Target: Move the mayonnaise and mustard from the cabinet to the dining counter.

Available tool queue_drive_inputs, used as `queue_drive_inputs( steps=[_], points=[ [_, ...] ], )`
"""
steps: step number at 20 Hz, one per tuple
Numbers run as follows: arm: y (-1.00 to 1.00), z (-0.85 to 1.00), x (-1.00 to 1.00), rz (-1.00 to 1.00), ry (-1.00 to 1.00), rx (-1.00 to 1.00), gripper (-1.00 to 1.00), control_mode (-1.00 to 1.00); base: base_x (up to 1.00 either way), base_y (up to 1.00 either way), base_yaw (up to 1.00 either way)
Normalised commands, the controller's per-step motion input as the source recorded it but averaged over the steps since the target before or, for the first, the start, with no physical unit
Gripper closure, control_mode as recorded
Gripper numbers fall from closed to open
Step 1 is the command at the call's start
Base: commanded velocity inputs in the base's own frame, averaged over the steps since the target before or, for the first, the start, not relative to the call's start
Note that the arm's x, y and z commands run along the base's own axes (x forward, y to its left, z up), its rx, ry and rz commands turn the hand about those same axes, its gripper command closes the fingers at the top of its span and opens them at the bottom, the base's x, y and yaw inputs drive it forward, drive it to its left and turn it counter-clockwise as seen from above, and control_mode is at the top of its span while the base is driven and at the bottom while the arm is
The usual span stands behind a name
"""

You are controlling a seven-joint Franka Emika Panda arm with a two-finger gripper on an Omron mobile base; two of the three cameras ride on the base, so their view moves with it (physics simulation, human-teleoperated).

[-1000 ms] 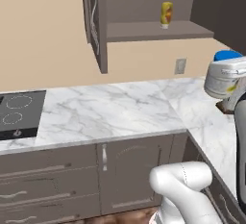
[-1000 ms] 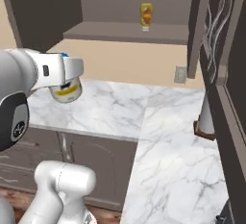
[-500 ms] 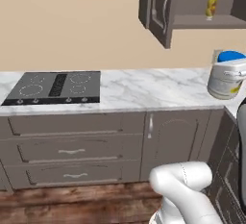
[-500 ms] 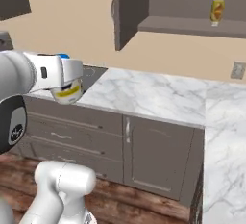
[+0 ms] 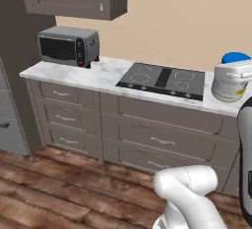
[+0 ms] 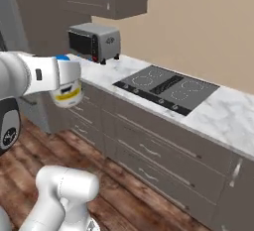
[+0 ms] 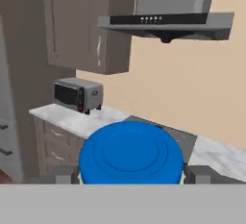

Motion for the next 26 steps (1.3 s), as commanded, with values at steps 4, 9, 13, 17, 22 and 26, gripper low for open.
queue_drive_inputs(
  steps=[4,9,13,17,22,26],
  points=[
    [0.0,0.0,0.0,0.0,0.0,0.0,1.0,1.0,0.0,0.42,0.72],
    [0.0,0.0,0.0,0.0,0.0,0.0,1.0,1.0,0.0,0.33,0.73],
    [0.0,0.0,0.0,0.0,0.0,0.0,1.0,1.0,0.0,0.08,0.73],
    [0.0,0.0,0.0,0.0,0.0,0.0,1.0,1.0,0.0,0.0,0.71],
    [0.0,0.0,0.0,0.0,0.0,0.0,1.0,1.0,0.0,0.0,0.71],
    [0.0,0.0,0.0,0.0,0.0,0.0,1.0,1.0,0.09,0.0,0.57]
  ],
)
